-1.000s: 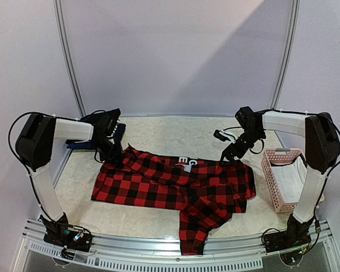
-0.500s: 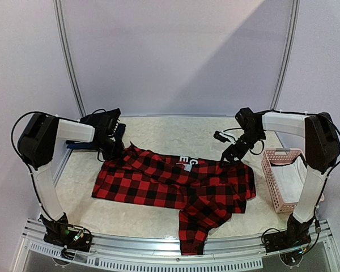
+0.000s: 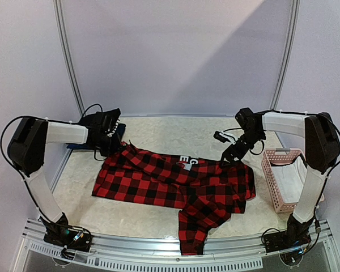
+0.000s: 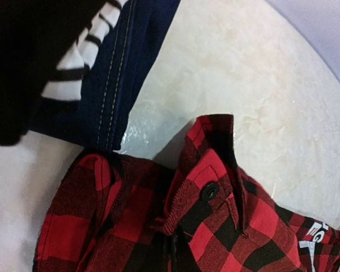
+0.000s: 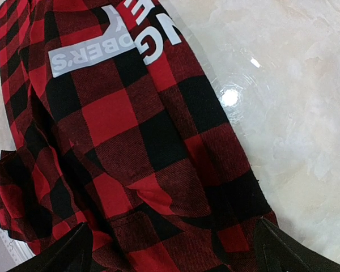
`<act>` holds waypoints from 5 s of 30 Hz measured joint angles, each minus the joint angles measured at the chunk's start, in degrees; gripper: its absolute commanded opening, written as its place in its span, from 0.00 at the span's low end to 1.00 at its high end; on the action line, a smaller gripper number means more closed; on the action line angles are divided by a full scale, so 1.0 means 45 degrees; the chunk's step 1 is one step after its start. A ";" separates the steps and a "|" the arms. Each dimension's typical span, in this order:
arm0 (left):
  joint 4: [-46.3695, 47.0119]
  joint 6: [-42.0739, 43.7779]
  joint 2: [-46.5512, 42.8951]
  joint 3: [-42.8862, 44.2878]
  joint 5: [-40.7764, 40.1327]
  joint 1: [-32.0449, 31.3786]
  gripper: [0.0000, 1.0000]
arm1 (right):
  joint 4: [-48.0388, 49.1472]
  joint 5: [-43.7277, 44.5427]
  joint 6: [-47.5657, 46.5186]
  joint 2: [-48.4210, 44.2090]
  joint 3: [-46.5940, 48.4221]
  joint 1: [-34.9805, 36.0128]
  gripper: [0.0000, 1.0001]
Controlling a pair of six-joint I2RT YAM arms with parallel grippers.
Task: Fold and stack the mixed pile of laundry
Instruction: Adjust the rectangle-folded shirt at the center of the board.
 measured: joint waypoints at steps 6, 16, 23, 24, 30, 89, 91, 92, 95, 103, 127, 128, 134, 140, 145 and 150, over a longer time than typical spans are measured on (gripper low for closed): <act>-0.0189 0.0457 -0.0782 0.0180 -0.0549 -0.0010 0.00 | 0.0000 -0.0049 0.0000 0.0005 0.0000 0.0000 0.99; -0.1690 0.0622 -0.1763 -0.0393 -0.0607 -0.0491 0.00 | 0.0005 -0.0044 -0.0010 0.0005 -0.0194 0.0000 0.99; -0.2613 0.0573 -0.3138 -0.0680 -0.1224 -0.1642 0.00 | 0.0019 -0.0039 -0.0015 0.0073 -0.0194 0.0000 0.99; -0.2705 0.0559 -0.3269 -0.0680 -0.1287 -0.1729 0.00 | 0.0019 -0.0034 -0.0019 0.0097 -0.0194 0.0000 0.98; -0.3288 0.0534 -0.3662 -0.0801 -0.1695 -0.2021 0.00 | -0.0126 -0.0141 -0.0214 0.0758 0.0437 0.0000 0.81; 0.0350 0.4619 -0.2939 -0.3905 -0.5440 -0.2414 0.18 | -0.0330 -0.4182 0.0452 0.3925 0.2812 -0.0962 0.25; -0.0544 0.4269 -0.2322 -0.3439 -0.5430 -0.2414 0.25 | -0.0272 -0.4041 0.0471 0.3842 0.2705 -0.0976 0.83; -0.0967 0.4099 -0.2215 -0.3283 -0.5401 -0.2419 0.27 | -0.0175 -0.3900 0.0481 0.3691 0.2555 -0.0981 0.97; -0.2035 0.3701 -0.2545 -0.2943 -0.5367 -0.2429 0.33 | 0.0107 -0.3264 0.0549 0.2671 0.1778 -0.0986 0.99; -0.2574 0.3575 -0.3201 -0.0005 -0.3774 -0.2521 0.32 | 0.1982 -0.1321 0.0617 -0.1719 0.0170 -0.0986 0.99; -0.3823 0.0185 -0.1156 0.1219 -0.0549 -0.0937 0.43 | -0.0442 -0.1826 0.0573 0.0563 0.0928 -0.1044 0.99; -0.3774 0.0024 -0.1151 0.1117 -0.0515 -0.0855 0.43 | -0.0457 -0.1846 0.0559 0.0563 0.0928 -0.1044 0.99; -0.3351 -0.0568 -0.0495 0.1020 -0.0121 -0.0335 0.41 | -0.0554 -0.1894 0.0466 0.0563 0.0928 -0.1044 0.99; -0.2463 -0.0996 0.0709 0.0991 0.0641 -0.0136 0.25 | -0.0597 -0.1894 0.0432 0.0563 0.0928 -0.1044 0.99; -0.1501 -0.1273 0.1268 0.0937 0.1137 0.0044 0.00 | -0.0631 -0.1894 0.0413 0.0563 0.0928 -0.1044 0.99; -0.0500 -0.1549 0.1253 0.0777 0.1433 0.0063 0.00 | -0.0651 -0.1889 0.0413 0.0563 0.0928 -0.1044 0.99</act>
